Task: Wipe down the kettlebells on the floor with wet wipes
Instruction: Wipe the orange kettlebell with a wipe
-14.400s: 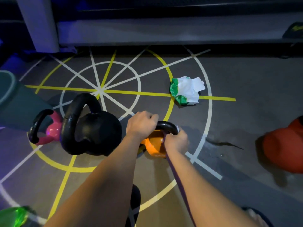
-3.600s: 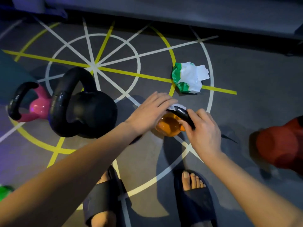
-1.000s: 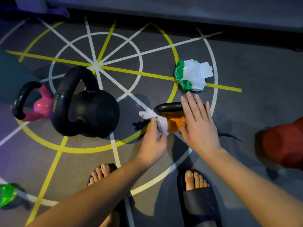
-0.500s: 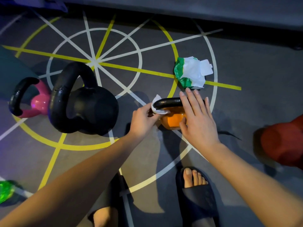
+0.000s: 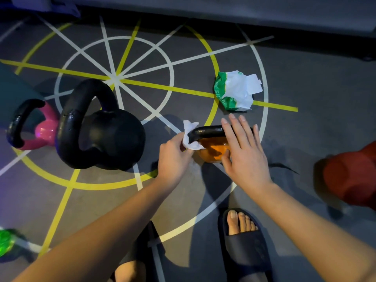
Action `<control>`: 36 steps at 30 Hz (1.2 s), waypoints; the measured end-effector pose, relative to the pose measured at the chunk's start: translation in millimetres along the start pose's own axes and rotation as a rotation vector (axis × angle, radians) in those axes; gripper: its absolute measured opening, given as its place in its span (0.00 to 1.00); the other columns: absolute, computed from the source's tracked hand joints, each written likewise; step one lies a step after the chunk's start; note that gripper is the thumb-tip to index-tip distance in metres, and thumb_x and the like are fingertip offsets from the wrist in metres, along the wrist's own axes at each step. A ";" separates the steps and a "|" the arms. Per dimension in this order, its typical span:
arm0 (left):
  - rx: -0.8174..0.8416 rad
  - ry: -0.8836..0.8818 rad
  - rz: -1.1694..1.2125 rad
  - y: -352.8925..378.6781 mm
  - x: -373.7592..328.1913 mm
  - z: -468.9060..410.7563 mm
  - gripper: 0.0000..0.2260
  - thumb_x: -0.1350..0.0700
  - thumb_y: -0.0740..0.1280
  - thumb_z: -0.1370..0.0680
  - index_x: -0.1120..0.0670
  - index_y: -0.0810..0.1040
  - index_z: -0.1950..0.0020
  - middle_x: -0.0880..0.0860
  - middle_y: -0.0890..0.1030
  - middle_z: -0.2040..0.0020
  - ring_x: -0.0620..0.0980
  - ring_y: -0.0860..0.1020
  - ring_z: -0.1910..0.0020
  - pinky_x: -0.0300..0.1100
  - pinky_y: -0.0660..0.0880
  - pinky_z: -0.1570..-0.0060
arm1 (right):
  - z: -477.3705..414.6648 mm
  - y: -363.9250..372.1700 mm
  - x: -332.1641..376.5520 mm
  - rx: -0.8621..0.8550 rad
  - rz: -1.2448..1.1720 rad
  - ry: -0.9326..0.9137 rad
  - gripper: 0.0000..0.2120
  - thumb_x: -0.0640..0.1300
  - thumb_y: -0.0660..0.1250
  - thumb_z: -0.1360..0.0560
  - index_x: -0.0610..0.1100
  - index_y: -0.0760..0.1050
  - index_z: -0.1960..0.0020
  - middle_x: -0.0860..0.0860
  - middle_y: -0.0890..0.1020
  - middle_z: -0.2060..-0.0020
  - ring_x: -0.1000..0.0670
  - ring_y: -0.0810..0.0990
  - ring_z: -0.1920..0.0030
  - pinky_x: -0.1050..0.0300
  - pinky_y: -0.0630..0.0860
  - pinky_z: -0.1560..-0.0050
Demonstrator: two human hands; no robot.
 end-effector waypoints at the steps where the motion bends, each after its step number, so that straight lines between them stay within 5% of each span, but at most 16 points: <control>1: 0.012 0.020 -0.002 -0.9 -2.8 2.2 0.11 0.51 0.72 0.21 0.48 0.82 0.39 0.42 0.82 0.59 0.40 0.79 0.59 0.28 0.69 0.61 | 0.1 0.3 0.9 -0.003 0.000 0.004 0.38 0.39 0.67 0.23 0.44 0.52 0.17 0.45 0.56 0.18 0.44 0.49 0.17 0.36 0.50 0.20; 7: 0.360 -0.125 0.018 3.6 0.5 -32.1 0.19 0.52 0.77 0.25 0.44 0.80 0.36 0.43 0.83 0.48 0.43 0.80 0.44 0.38 0.74 0.46 | -3.1 -1.9 2.2 0.010 -0.010 0.013 0.39 0.40 0.67 0.23 0.45 0.51 0.17 0.46 0.55 0.18 0.44 0.48 0.17 0.36 0.49 0.19; 10: 0.388 -0.202 0.255 5.9 -7.3 -22.2 0.23 0.61 0.76 0.25 0.41 0.77 0.35 0.42 0.82 0.46 0.37 0.79 0.44 0.36 0.76 0.43 | -1.2 -1.6 -0.3 0.008 -0.005 -0.006 0.39 0.40 0.67 0.23 0.44 0.52 0.17 0.45 0.56 0.18 0.44 0.48 0.17 0.36 0.50 0.20; 13: 0.358 -0.187 0.414 5.8 -11.7 5.5 0.23 0.65 0.72 0.22 0.46 0.75 0.31 0.44 0.82 0.43 0.35 0.79 0.43 0.33 0.77 0.44 | 3.0 -0.4 -0.4 -0.014 -0.008 -0.004 0.39 0.39 0.68 0.23 0.44 0.54 0.17 0.45 0.58 0.19 0.43 0.50 0.18 0.35 0.52 0.20; 16: 0.340 -0.268 0.479 -0.1 -4.3 21.0 0.18 0.60 0.70 0.20 0.49 0.75 0.31 0.44 0.84 0.42 0.38 0.81 0.42 0.40 0.78 0.39 | 2.4 1.1 0.4 -0.007 -0.008 -0.007 0.38 0.40 0.67 0.23 0.44 0.53 0.17 0.45 0.57 0.18 0.43 0.50 0.18 0.35 0.52 0.20; 19: 0.264 -0.187 0.297 -3.4 -3.2 33.1 0.04 0.54 0.63 0.15 0.50 0.77 0.47 0.46 0.82 0.56 0.42 0.81 0.54 0.41 0.76 0.51 | -2.6 -0.9 -1.9 0.014 -0.002 -0.006 0.38 0.41 0.67 0.22 0.45 0.52 0.17 0.46 0.55 0.18 0.44 0.48 0.17 0.35 0.52 0.20; 22: 0.138 -0.014 -0.005 0.5 6.1 30.1 0.11 0.51 0.61 0.15 0.53 0.74 0.54 0.50 0.77 0.65 0.47 0.77 0.64 0.47 0.73 0.64 | -4.8 -2.0 -1.6 0.024 -0.005 -0.002 0.38 0.41 0.66 0.22 0.45 0.52 0.17 0.46 0.55 0.18 0.45 0.48 0.17 0.35 0.52 0.20; 26: 0.037 0.008 -0.059 8.0 17.6 7.6 0.10 0.46 0.68 0.19 0.51 0.81 0.48 0.52 0.83 0.59 0.49 0.83 0.58 0.56 0.80 0.55 | -3.2 -2.1 -1.0 0.034 -0.007 0.003 0.38 0.41 0.65 0.22 0.45 0.51 0.17 0.46 0.55 0.18 0.45 0.48 0.17 0.35 0.52 0.20; 31: 0.008 -0.090 0.129 16.7 8.4 -10.0 0.13 0.51 0.77 0.25 0.50 0.81 0.44 0.46 0.85 0.54 0.44 0.83 0.52 0.48 0.81 0.49 | -7.6 -3.1 0.1 0.024 -0.012 0.003 0.38 0.41 0.66 0.22 0.46 0.52 0.17 0.46 0.56 0.18 0.45 0.48 0.17 0.37 0.48 0.19; 36: -0.162 -0.246 0.023 30.5 -9.8 -13.6 0.10 0.53 0.76 0.26 0.49 0.81 0.46 0.46 0.82 0.56 0.46 0.79 0.54 0.38 0.74 0.52 | -6.7 -1.6 1.1 0.009 -0.015 0.010 0.37 0.41 0.66 0.21 0.46 0.53 0.17 0.46 0.56 0.18 0.44 0.48 0.17 0.37 0.48 0.19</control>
Point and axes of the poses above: each hand's wrist, its own z-axis away from the middle knuckle, its own y-axis out of the palm, x = y × z, the point moved 2 cm from there along -z, towards the middle knuckle
